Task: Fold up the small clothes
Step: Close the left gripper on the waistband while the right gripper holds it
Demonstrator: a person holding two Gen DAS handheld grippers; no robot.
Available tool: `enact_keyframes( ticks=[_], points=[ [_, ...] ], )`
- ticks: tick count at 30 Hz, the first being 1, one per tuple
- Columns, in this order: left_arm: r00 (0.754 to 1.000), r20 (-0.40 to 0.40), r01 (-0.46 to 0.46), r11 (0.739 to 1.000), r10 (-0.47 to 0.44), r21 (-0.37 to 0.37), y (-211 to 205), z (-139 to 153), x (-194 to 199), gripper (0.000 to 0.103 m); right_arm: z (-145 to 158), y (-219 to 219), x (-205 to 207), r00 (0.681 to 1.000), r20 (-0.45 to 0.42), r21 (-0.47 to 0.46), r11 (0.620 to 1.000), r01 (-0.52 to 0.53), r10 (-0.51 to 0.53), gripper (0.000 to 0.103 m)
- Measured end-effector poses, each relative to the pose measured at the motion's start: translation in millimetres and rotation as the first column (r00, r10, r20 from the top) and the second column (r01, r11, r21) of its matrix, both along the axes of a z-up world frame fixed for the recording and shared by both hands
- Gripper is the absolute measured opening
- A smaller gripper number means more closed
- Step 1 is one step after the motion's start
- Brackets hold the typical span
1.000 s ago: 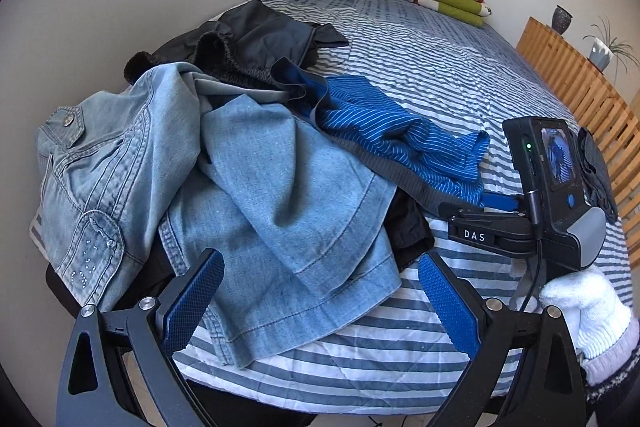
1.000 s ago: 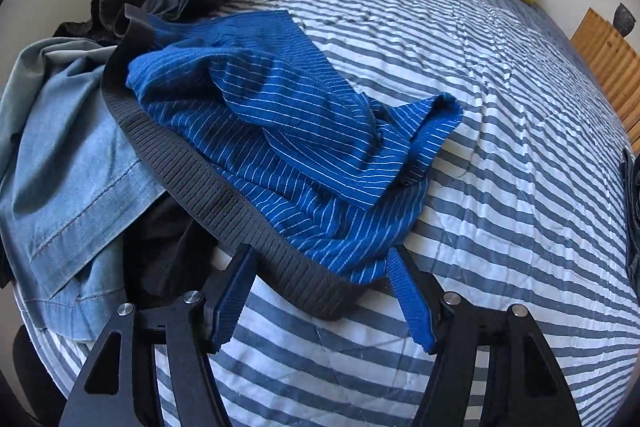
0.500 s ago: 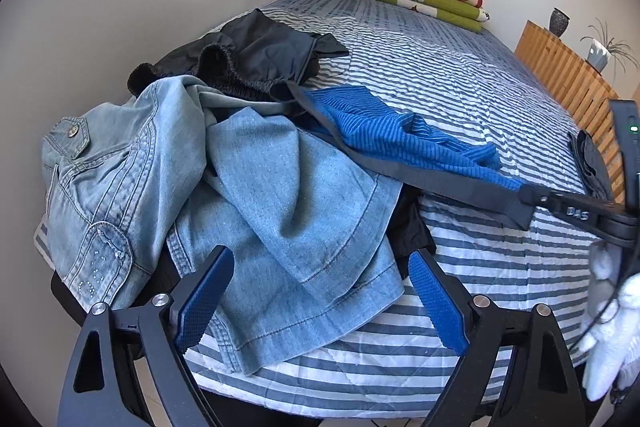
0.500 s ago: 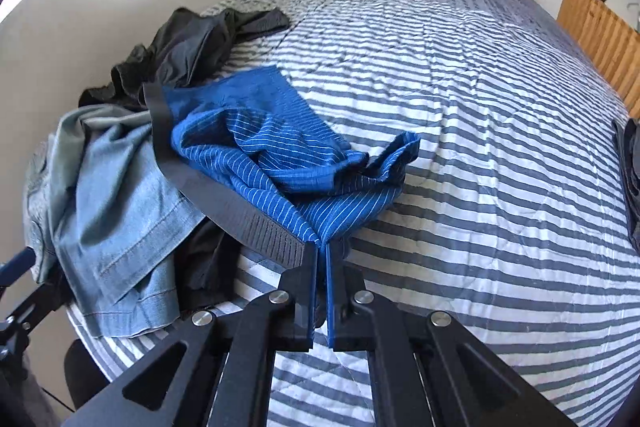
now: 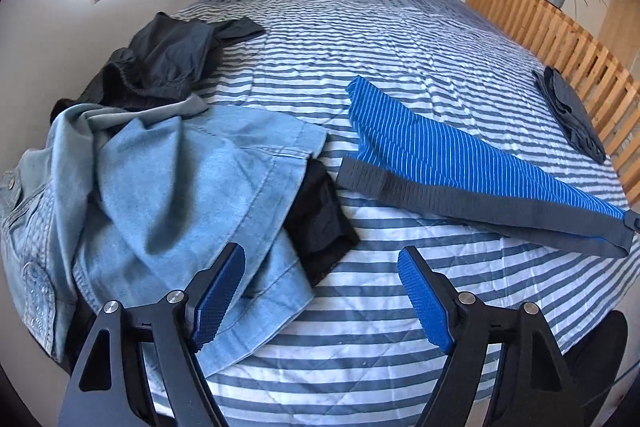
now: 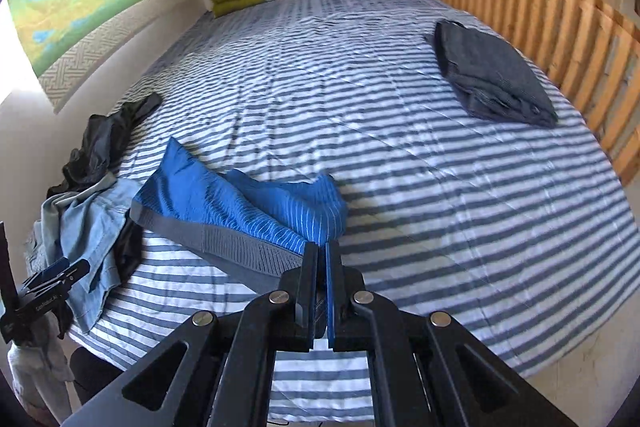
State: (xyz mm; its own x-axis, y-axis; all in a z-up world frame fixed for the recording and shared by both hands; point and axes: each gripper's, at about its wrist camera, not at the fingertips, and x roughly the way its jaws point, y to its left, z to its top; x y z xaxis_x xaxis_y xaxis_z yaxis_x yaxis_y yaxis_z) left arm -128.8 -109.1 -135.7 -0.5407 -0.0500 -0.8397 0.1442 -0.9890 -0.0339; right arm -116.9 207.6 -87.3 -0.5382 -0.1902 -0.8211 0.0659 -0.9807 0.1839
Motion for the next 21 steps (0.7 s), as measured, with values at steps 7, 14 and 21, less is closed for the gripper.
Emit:
enact_keyframes(
  ticks=[7, 14, 21],
  points=[
    [0.99, 0.068, 0.125, 0.991, -0.122, -0.044, 42.9, -22.8, -67.2, 0.082, -32.1, 37.0, 8.3, 0.995, 0.079, -0.026, 0.997, 0.069, -0.066, 0.003],
    [0.978, 0.168, 0.134, 0.988, -0.12, -0.077, 47.2, -60.1, -122.1, 0.074, -39.4, 15.7, 2.9, 0.998, 0.062, 0.046, 0.999, 0.006, -0.009, 0.003],
    [0.961, 0.238, 0.152, 0.988, -0.139, -0.035, 46.3, -86.2, -136.0, 0.08, -43.4, 13.1, -3.9, 0.998, 0.06, 0.075, 0.997, -0.006, 0.002, 0.003]
  ],
)
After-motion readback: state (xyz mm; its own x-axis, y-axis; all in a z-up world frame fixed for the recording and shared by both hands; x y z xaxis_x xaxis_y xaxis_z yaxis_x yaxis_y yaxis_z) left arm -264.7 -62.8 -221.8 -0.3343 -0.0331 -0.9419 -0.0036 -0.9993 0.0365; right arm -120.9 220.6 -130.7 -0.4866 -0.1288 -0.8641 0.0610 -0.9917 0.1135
